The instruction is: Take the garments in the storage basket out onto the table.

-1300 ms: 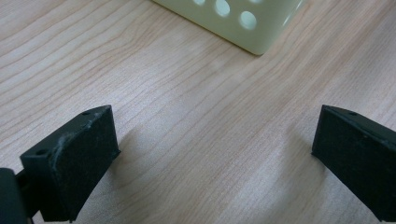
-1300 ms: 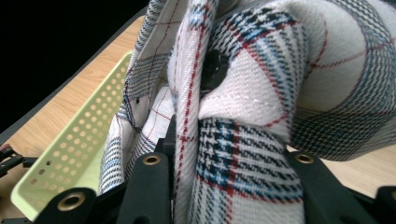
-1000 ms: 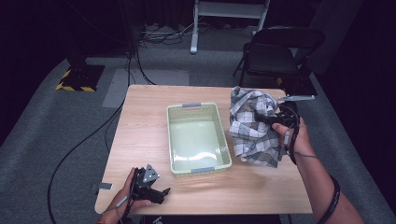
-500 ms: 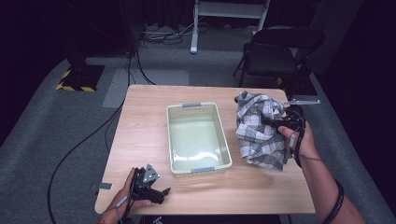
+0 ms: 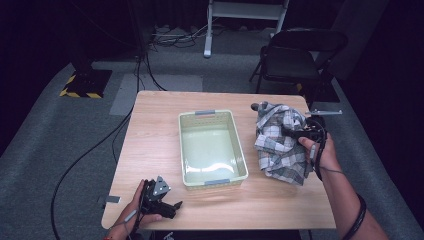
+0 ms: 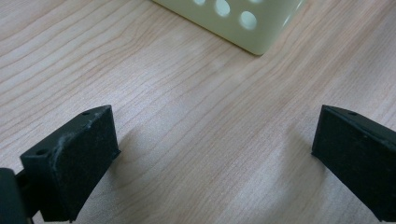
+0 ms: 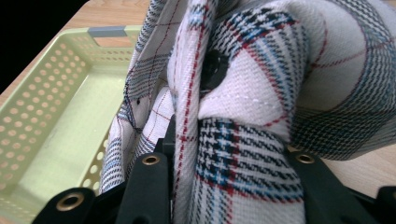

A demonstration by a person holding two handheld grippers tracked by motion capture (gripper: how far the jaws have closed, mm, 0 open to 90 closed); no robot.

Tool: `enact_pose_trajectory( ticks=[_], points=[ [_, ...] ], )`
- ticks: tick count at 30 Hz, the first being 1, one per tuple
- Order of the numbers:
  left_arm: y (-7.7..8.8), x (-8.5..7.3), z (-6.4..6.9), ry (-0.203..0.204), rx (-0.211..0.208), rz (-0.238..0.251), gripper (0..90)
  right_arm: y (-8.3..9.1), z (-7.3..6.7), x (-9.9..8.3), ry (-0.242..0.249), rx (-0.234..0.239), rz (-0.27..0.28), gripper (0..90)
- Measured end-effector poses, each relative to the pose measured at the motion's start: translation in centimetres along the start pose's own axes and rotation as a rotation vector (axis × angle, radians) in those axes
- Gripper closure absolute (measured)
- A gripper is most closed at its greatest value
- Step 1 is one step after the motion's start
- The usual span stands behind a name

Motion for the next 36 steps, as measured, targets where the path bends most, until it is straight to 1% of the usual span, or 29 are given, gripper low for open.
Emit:
enact_pose_trajectory(
  ticks=[10, 16, 22, 30, 36],
  points=[
    [0.0, 0.0, 0.0, 0.0, 0.0, 0.0, 0.0, -0.8, 1.2, -0.4, -0.032, -0.016, -0.002, 64.5],
    [0.0, 0.0, 0.0, 0.0, 0.0, 0.0, 0.0, -2.0, 2.1, -0.9, -0.066, -0.018, -0.011, 64.4],
    [0.0, 0.0, 0.0, 0.0, 0.0, 0.0, 0.0, -2.8, 2.7, -1.3, -0.082, -0.014, -0.028, 64.0],
    [0.0, 0.0, 0.0, 0.0, 0.0, 0.0, 0.0, -3.7, 3.3, -1.9, -0.095, -0.018, -0.049, 63.4],
    [0.0, 0.0, 0.0, 0.0, 0.0, 0.0, 0.0, -4.2, 3.4, -2.1, -0.091, -0.026, -0.067, 61.9]
  ],
)
Point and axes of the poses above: each handheld gripper's, and its own axes: y roughly backward along the jaws, x roughly out of its top, z roughly to its right, the point moved 2 cm from there along -y, roughly forward along the jaws, and after that the axes turned 13 degrees about x, right-handed, at the moved point
